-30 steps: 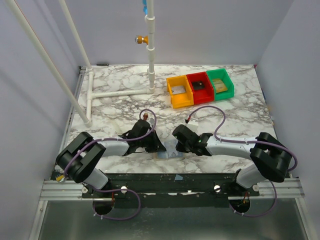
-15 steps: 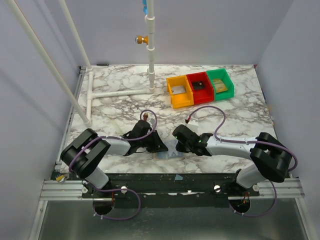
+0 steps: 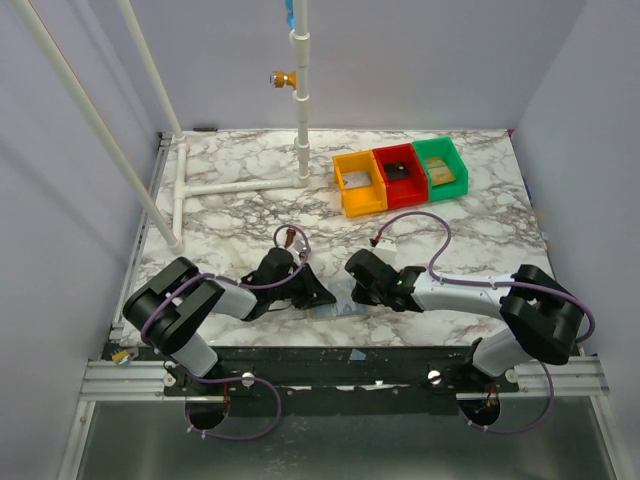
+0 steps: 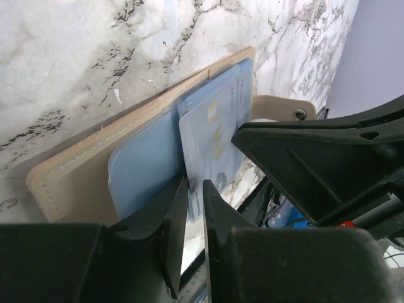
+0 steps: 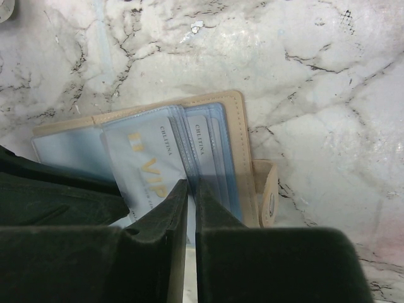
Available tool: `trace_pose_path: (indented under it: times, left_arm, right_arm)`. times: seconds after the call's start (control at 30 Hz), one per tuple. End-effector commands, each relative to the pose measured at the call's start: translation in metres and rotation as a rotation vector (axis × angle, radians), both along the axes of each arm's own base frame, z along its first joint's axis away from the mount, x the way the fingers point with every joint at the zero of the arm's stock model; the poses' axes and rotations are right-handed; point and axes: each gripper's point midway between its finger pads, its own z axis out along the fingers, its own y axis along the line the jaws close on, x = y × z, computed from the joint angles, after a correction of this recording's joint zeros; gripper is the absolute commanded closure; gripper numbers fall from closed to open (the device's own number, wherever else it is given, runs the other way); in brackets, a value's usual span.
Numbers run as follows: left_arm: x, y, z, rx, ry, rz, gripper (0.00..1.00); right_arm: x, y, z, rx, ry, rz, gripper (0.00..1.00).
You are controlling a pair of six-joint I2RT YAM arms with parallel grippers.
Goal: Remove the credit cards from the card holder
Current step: Remove the credit card from the card holder.
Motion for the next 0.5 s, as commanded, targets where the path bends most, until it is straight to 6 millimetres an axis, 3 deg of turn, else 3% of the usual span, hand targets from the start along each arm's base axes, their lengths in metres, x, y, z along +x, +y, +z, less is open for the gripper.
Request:
trace_pose_path:
  times: [0.0, 0.47]
  left_arm:
    - [-0.003, -0.012, 0.025, -0.124, -0.022, -0.033, 0.84]
    - [-0.003, -0.019, 0.036, -0.216, -0.026, -0.039, 0.87]
  right_arm:
    - [-0.033, -0.042, -0.049, -0.191, 0.140, 0.014, 0.91]
    - [-0.034, -0.043, -0.051, -0.190, 0.143, 0.013, 0.92]
